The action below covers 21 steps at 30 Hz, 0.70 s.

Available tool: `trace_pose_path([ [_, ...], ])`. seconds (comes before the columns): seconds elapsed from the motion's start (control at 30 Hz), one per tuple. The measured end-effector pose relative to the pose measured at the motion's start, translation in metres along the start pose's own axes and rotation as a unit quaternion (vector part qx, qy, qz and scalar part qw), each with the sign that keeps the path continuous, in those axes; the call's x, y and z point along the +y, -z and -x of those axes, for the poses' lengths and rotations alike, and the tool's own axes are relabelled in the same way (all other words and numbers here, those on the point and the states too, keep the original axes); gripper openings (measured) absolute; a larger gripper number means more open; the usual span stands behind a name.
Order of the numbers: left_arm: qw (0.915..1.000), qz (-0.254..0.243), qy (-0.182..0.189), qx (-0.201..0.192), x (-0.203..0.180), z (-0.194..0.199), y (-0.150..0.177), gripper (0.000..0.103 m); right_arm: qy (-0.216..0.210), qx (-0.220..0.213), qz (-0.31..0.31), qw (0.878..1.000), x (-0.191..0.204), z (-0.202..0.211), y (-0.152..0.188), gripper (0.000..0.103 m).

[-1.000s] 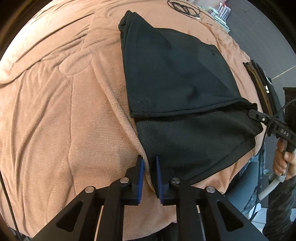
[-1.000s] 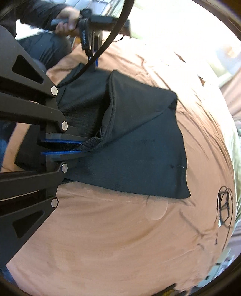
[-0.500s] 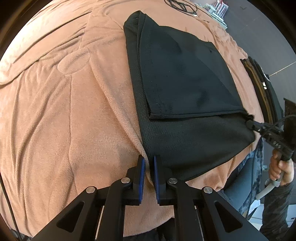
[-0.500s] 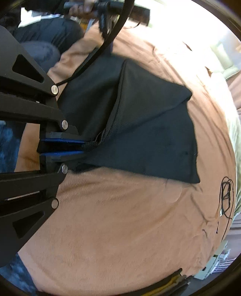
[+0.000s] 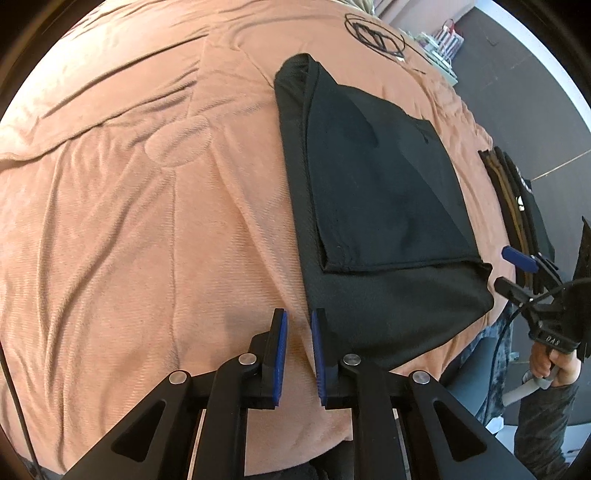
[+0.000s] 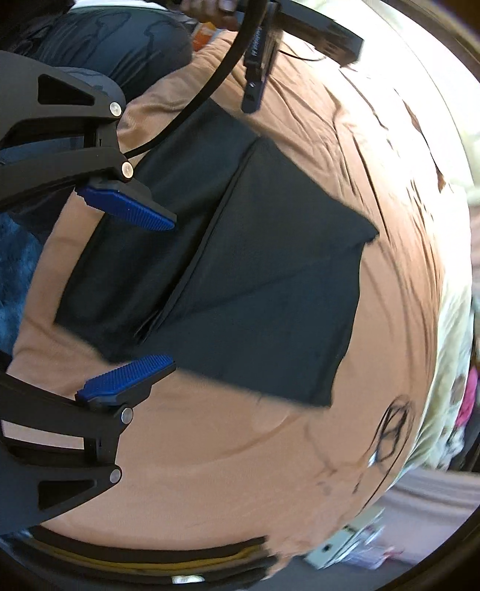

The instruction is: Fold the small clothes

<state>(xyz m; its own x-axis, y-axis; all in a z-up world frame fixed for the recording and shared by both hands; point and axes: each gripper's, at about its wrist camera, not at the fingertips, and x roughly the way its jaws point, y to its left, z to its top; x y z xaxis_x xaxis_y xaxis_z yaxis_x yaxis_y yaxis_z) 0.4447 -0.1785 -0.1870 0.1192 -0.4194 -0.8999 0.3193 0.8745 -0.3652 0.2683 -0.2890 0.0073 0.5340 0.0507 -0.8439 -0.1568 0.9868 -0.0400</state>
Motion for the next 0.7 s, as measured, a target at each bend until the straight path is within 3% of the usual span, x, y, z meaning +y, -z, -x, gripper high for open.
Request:
trace_pose_path([
  [0.07,1.0000,0.002,0.001,-0.001,0.004,0.003,0.002,0.015,0.001,0.004,0.015,1.000,0.009,-0.005,-0.004,0.064],
  [0.13,1.0000,0.004,0.002,-0.002,0.007,0.004,0.001,0.015,-0.013,0.010,0.027,0.999,0.017,-0.012,-0.010,0.052],
  [0.7,0.9983,0.054,0.007,-0.021,0.058,0.025,0.015,0.015,-0.027,0.040,0.148,0.988,0.091,-0.075,-0.058,0.038],
])
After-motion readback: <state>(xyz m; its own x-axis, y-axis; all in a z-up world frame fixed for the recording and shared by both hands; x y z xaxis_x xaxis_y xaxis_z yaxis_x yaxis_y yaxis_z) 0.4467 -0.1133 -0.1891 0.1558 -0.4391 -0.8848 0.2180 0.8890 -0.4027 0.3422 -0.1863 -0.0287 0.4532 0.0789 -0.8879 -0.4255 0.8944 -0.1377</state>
